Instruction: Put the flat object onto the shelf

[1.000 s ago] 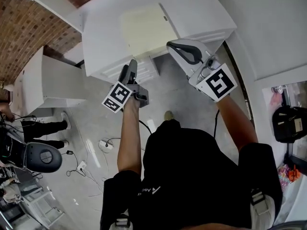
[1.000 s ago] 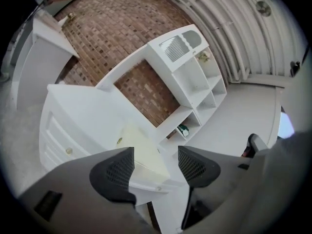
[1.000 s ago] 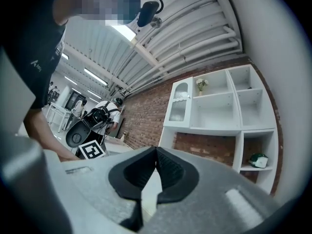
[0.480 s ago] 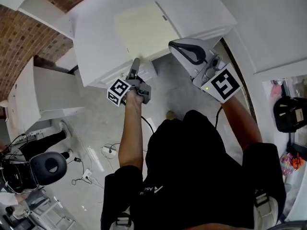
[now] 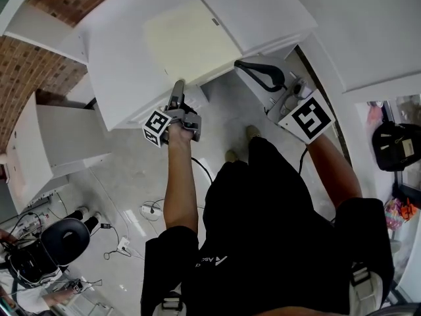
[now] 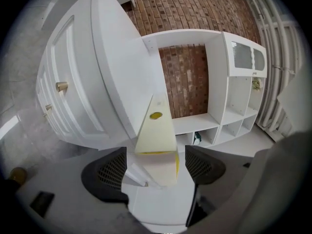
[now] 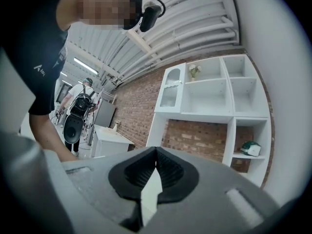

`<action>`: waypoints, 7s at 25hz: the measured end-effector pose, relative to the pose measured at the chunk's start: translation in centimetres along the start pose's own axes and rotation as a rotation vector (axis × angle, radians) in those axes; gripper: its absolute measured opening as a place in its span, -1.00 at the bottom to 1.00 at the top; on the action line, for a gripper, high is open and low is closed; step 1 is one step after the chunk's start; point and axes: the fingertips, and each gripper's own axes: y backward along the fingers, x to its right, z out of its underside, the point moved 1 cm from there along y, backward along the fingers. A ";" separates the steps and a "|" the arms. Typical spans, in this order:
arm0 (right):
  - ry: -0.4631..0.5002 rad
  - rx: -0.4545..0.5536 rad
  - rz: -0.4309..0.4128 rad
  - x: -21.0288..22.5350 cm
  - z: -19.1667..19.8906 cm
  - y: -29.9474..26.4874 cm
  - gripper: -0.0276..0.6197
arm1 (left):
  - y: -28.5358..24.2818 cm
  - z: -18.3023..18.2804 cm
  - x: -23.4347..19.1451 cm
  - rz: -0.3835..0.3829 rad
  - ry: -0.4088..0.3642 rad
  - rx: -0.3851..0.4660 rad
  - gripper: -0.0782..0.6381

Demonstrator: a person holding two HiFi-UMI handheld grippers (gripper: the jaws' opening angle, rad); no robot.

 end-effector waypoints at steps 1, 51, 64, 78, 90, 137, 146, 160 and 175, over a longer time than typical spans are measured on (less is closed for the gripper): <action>0.000 -0.001 0.000 0.3 0.2 -0.1 -0.91 | -0.4 0.0 -0.2 0.000 0.013 0.001 0.24; 0.523 0.245 -0.207 18.9 -15.6 2.1 -0.77 | 0.9 2.3 38.2 0.299 -0.042 0.157 -0.01; 1.051 0.154 -0.067 16.7 -19.4 -3.9 0.11 | -1.9 -2.4 47.6 0.425 -0.095 0.117 0.00; 1.397 -0.105 0.185 20.5 -15.0 -15.9 0.29 | -6.9 -8.1 49.0 0.428 -0.047 0.115 0.00; 1.366 -0.156 0.239 23.9 -15.5 -22.8 0.02 | -10.2 -13.0 51.8 0.497 -0.092 0.071 0.05; 1.094 -0.107 0.083 32.7 -18.9 -32.5 0.18 | -7.9 -10.5 52.1 0.483 -1.415 0.336 -0.79; 0.786 0.096 -0.006 26.5 -20.7 -25.2 0.14 | -7.7 -10.3 54.1 0.534 -1.456 0.338 -0.79; 0.147 0.337 -0.104 22.4 -18.7 -19.4 -0.91 | -8.1 -6.1 53.1 0.524 -1.548 0.348 -0.79; -0.012 0.352 -0.172 22.0 -17.0 -18.4 -0.91 | -7.9 -5.2 51.9 0.483 -1.522 0.353 -0.79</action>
